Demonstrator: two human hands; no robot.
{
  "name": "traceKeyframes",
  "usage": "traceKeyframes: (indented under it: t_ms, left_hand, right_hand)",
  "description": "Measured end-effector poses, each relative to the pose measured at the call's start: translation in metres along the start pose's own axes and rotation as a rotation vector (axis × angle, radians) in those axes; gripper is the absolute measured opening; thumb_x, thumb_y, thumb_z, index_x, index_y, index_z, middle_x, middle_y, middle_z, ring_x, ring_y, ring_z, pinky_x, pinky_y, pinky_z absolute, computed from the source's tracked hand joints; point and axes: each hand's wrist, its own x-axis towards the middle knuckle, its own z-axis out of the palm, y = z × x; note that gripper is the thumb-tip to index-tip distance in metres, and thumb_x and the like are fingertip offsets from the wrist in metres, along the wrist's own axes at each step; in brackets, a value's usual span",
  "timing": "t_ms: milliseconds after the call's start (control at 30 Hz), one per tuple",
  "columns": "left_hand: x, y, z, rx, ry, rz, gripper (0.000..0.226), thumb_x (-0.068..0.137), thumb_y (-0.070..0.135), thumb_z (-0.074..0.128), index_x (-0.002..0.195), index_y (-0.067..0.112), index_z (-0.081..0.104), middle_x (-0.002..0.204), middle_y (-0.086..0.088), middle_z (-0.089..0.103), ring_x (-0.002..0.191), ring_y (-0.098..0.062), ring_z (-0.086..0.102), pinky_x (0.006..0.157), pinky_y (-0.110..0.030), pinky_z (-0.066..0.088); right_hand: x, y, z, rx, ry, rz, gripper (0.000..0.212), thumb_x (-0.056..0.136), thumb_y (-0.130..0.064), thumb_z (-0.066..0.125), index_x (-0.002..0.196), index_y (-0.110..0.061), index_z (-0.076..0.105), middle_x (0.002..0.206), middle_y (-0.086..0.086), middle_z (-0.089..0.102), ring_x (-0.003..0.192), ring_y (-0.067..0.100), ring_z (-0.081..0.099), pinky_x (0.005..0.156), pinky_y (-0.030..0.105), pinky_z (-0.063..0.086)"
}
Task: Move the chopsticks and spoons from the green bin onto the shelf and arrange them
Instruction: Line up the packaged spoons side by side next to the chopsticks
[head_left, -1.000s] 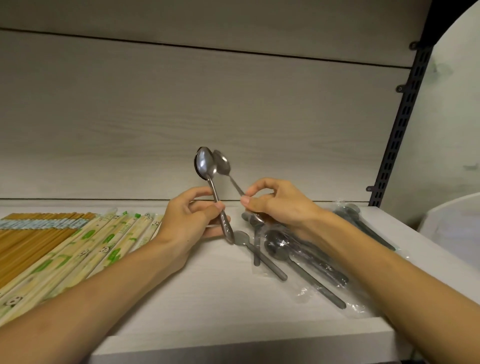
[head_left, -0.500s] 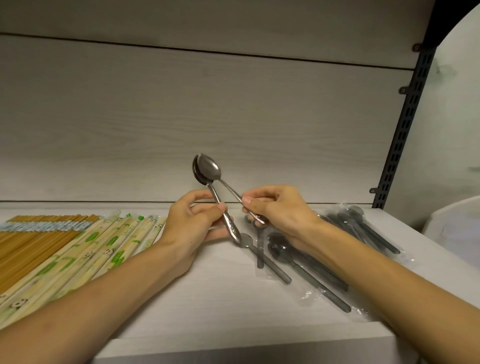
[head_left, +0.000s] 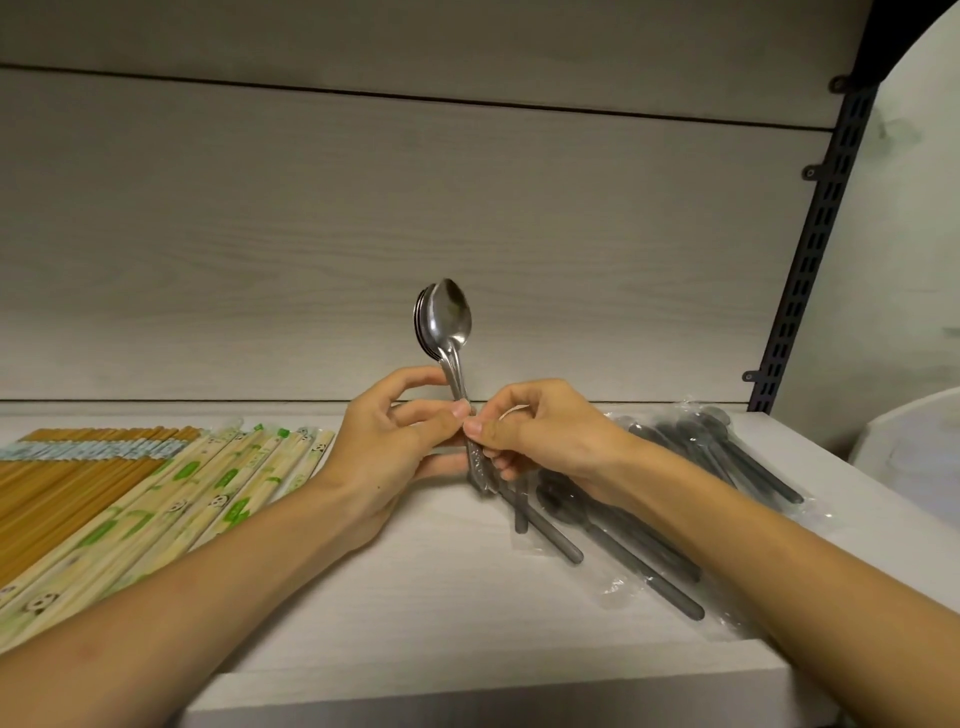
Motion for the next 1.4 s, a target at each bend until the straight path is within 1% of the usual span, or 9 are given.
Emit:
traceKeyframes:
  t_ms: [300, 400, 533, 633, 800, 900, 1167, 1300, 1400]
  left_hand:
    - [0.003, -0.002, 0.001, 0.054, 0.024, -0.025, 0.028, 0.082, -0.007, 0.064, 0.108, 0.003, 0.063, 0.089, -0.019, 0.072, 0.071, -0.025, 0.071, 0.060, -0.036, 0.060]
    - [0.005, -0.002, -0.002, 0.058, 0.067, -0.003, 0.028, 0.082, -0.007, 0.066, 0.107, 0.005, 0.063, 0.085, -0.018, 0.069, 0.067, -0.023, 0.071, 0.056, -0.033, 0.059]
    - [0.007, -0.005, -0.005, 0.097, 0.072, 0.020, 0.030, 0.082, -0.004, 0.067, 0.110, 0.006, 0.063, 0.084, -0.016, 0.069, 0.069, -0.023, 0.071, 0.056, -0.030, 0.058]
    - [0.007, -0.007, -0.003, 0.210, 0.045, 0.092, 0.030, 0.085, 0.000, 0.067, 0.113, 0.008, 0.062, 0.082, -0.013, 0.071, 0.077, -0.029, 0.071, 0.059, -0.030, 0.058]
    - [0.005, -0.010, 0.001, 0.350, 0.010, 0.186, 0.027, 0.085, 0.001, 0.067, 0.110, 0.011, 0.063, 0.086, -0.016, 0.067, 0.080, -0.038, 0.070, 0.059, -0.029, 0.058]
    - [0.003, -0.010, 0.001, 0.367, 0.000, 0.182, 0.027, 0.085, 0.001, 0.067, 0.110, 0.012, 0.064, 0.091, -0.018, 0.067, 0.080, -0.038, 0.069, 0.059, -0.027, 0.058]
    - [0.001, -0.006, -0.004, 0.134, 0.038, 0.049, 0.027, 0.083, -0.002, 0.068, 0.107, 0.008, 0.063, 0.085, -0.014, 0.070, 0.089, -0.038, 0.069, 0.066, -0.040, 0.060]
    - [-0.001, -0.005, -0.002, 0.103, 0.017, 0.028, 0.029, 0.081, -0.002, 0.069, 0.107, 0.010, 0.064, 0.087, -0.014, 0.070, 0.087, -0.035, 0.070, 0.066, -0.040, 0.061]
    - [-0.003, -0.004, 0.003, 0.116, -0.047, 0.033, 0.034, 0.079, 0.000, 0.071, 0.110, 0.013, 0.064, 0.092, -0.016, 0.072, 0.083, -0.031, 0.072, 0.068, -0.042, 0.060]
  right_hand:
    - [-0.002, -0.003, -0.005, -0.174, 0.009, -0.124, 0.020, 0.078, -0.022, 0.079, 0.079, -0.008, 0.064, 0.058, 0.004, 0.057, 0.042, 0.009, 0.051, 0.043, 0.024, 0.044]
    - [0.002, -0.017, -0.034, -0.176, 0.209, -0.199, 0.017, 0.082, -0.026, 0.075, 0.081, -0.013, 0.065, 0.067, 0.003, 0.061, 0.052, 0.013, 0.056, 0.044, 0.021, 0.043]
    - [0.013, -0.004, -0.080, -0.565, 0.443, -0.211, 0.011, 0.086, -0.026, 0.071, 0.082, -0.017, 0.066, 0.070, -0.004, 0.062, 0.061, 0.011, 0.059, 0.056, 0.021, 0.043]
    - [0.016, 0.008, -0.093, -0.773, 0.300, -0.043, 0.012, 0.084, -0.026, 0.073, 0.083, -0.015, 0.069, 0.075, -0.001, 0.066, 0.069, 0.015, 0.062, 0.062, 0.025, 0.046]
    - [0.006, 0.003, -0.096, -0.792, -0.085, 0.228, 0.010, 0.082, -0.021, 0.074, 0.084, -0.011, 0.074, 0.071, 0.004, 0.065, 0.063, 0.017, 0.057, 0.053, 0.026, 0.049]
    - [0.002, 0.002, -0.094, -0.813, -0.120, 0.276, 0.009, 0.081, -0.008, 0.069, 0.086, -0.002, 0.073, 0.066, 0.008, 0.059, 0.060, 0.022, 0.051, 0.053, 0.029, 0.045]
    - [-0.005, -0.011, -0.081, -0.423, 0.060, 0.094, 0.013, 0.086, -0.014, 0.071, 0.094, -0.005, 0.070, 0.074, 0.004, 0.066, 0.062, 0.014, 0.057, 0.052, 0.021, 0.047]
    - [-0.008, -0.017, -0.055, 0.015, -0.099, 0.087, 0.007, 0.082, -0.010, 0.072, 0.088, -0.009, 0.069, 0.076, 0.005, 0.067, 0.059, 0.011, 0.059, 0.051, 0.019, 0.049]
    - [-0.008, -0.017, -0.040, 0.137, -0.194, 0.106, 0.006, 0.080, -0.011, 0.073, 0.086, -0.012, 0.070, 0.077, 0.006, 0.067, 0.064, 0.012, 0.061, 0.050, 0.018, 0.050]
